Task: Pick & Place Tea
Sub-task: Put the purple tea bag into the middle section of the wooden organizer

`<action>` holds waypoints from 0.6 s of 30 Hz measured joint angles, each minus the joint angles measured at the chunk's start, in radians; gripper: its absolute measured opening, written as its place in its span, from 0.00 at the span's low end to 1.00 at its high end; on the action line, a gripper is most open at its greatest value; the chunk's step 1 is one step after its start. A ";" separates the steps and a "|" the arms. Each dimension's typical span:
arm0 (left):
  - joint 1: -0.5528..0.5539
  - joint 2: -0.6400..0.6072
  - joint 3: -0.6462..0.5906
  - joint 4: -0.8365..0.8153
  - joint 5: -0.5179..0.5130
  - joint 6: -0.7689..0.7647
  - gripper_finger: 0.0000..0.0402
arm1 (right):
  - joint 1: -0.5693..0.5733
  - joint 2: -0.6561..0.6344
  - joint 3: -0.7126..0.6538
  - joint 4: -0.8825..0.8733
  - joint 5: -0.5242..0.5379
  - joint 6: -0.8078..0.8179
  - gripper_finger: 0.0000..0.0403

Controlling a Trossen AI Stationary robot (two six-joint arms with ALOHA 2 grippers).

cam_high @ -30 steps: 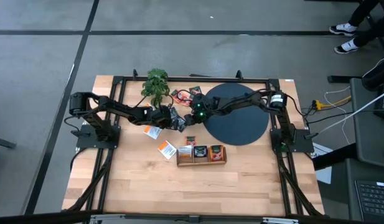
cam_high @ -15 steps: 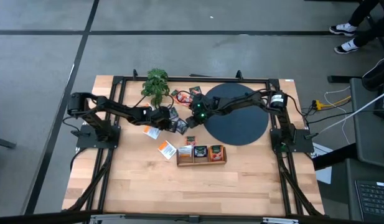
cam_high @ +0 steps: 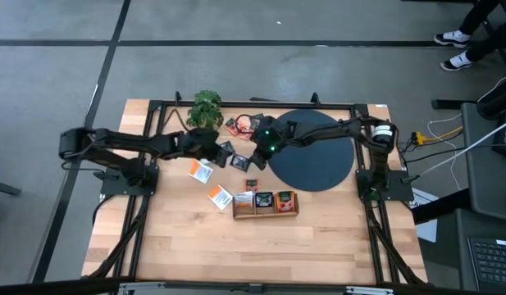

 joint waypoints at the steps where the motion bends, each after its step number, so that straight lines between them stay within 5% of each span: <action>1: 0.009 -0.016 0.000 -0.006 0.000 -0.012 0.02 | 0.000 -0.014 0.000 0.000 0.000 -0.013 0.01; 18: 0.095 -0.102 0.001 0.078 0.223 0.100 0.36 | -0.001 -0.101 0.035 -0.023 -0.043 -0.052 0.01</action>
